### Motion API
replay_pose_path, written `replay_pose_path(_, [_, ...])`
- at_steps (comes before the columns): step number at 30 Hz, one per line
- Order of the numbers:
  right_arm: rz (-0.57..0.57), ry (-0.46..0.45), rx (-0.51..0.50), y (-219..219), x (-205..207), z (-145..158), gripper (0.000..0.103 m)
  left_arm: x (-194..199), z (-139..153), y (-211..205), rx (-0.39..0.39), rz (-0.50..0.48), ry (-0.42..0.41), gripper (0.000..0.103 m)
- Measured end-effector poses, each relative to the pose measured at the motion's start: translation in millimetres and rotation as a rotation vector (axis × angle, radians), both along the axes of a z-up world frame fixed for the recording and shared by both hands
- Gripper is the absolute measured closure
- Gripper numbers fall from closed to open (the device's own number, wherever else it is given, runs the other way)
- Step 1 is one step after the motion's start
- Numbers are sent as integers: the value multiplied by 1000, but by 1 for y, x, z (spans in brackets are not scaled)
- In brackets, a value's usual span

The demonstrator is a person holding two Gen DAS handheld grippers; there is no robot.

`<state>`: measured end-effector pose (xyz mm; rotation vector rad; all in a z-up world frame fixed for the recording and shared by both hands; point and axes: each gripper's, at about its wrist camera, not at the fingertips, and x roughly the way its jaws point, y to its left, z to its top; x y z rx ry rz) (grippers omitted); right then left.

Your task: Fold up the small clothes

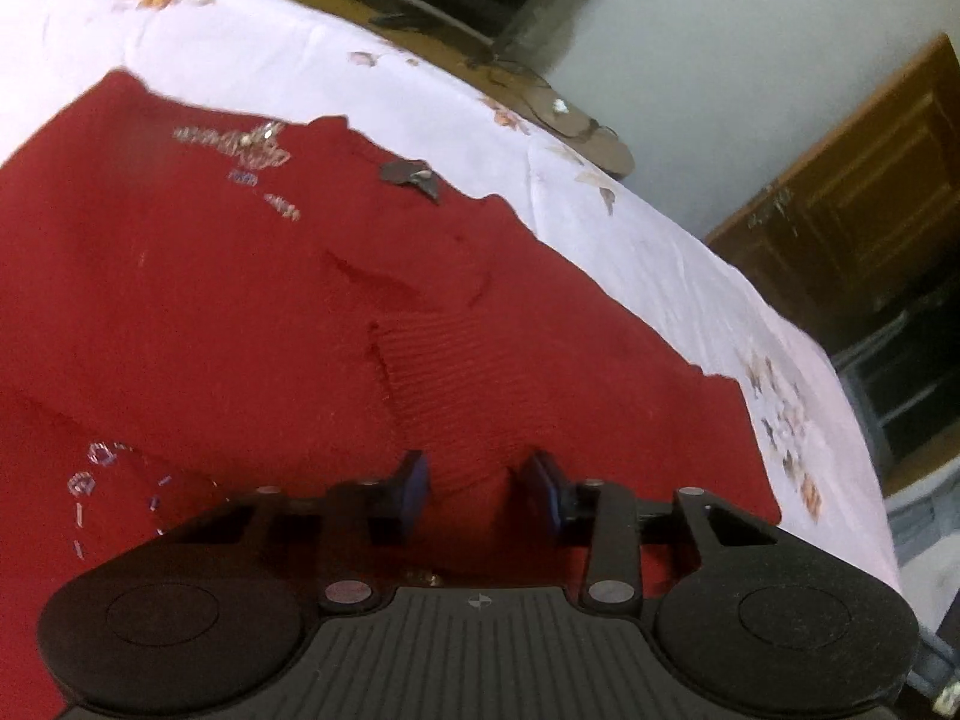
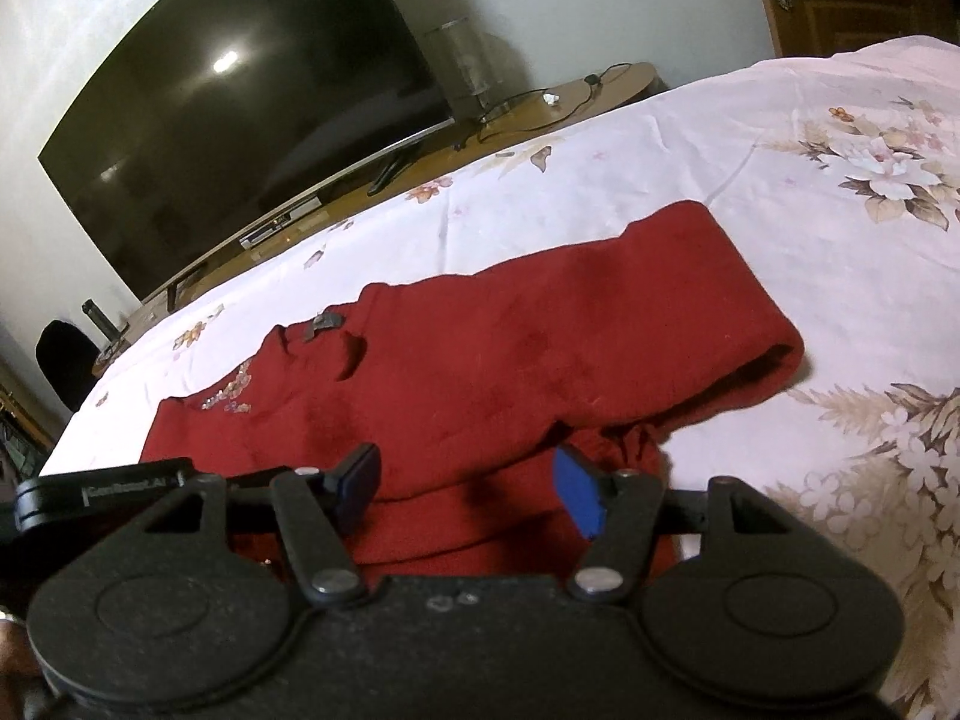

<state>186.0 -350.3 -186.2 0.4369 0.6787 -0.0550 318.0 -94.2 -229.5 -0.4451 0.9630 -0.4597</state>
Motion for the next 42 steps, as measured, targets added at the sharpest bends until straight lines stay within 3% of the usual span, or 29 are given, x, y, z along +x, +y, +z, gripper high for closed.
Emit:
replay_pose_path(3, [7, -8, -14, -1, -1, 2, 40, 2, -2, -2, -17, 34, 11, 65])
replay_pose_path(5, [10, -10, -28, -1, -1, 2, 40, 2, -2, -4, -30, 46, 19, 55])
replay_pose_path(7, [12, -10, -19, -2, -2, 2, 40, 1, -1, -3, -82, 62, 31, 29])
replay_pose_path(10, [15, -9, -25, -3, -2, 3, 40, -7, 10, 0, -70, 105, 1, 7])
replay_pose_path(15, [13, -8, -21, -4, -3, 3, 40, -12, 10, 12, -138, 141, 79, 7])
replay_pose_path(18, [11, -9, -16, -5, -3, 3, 40, -19, 5, 12, -217, 134, 138, 33])
replay_pose_path(23, [6, -18, -38, -6, -4, 6, 40, -16, -9, -8, -274, 129, 193, 34])
replay_pose_path(28, [-6, -15, -42, -10, -8, 6, 40, -4, -17, -14, -314, 204, 190, 34])
replay_pose_path(31, [-9, -8, -49, -12, -9, 4, 40, 6, -20, -16, -294, 230, 177, 35])
replay_pose_path(32, [-11, -5, -49, -13, -9, 4, 40, 7, -20, -17, -294, 242, 174, 42])
replay_pose_path(33, [-14, -4, -49, -14, -10, 3, 40, 9, -19, -18, -282, 248, 169, 70])
replay_pose_path(34, [-20, -7, -51, -15, -10, 3, 40, 11, -18, -19, -271, 245, 168, 88])
replay_pose_path(37, [-26, -14, -55, -16, -10, 5, 40, 10, -7, -16, -243, 259, 109, 94])
replay_pose_path(42, [-37, -41, -81, -14, -8, 11, 40, 8, 29, 1, -225, 230, -33, 94])
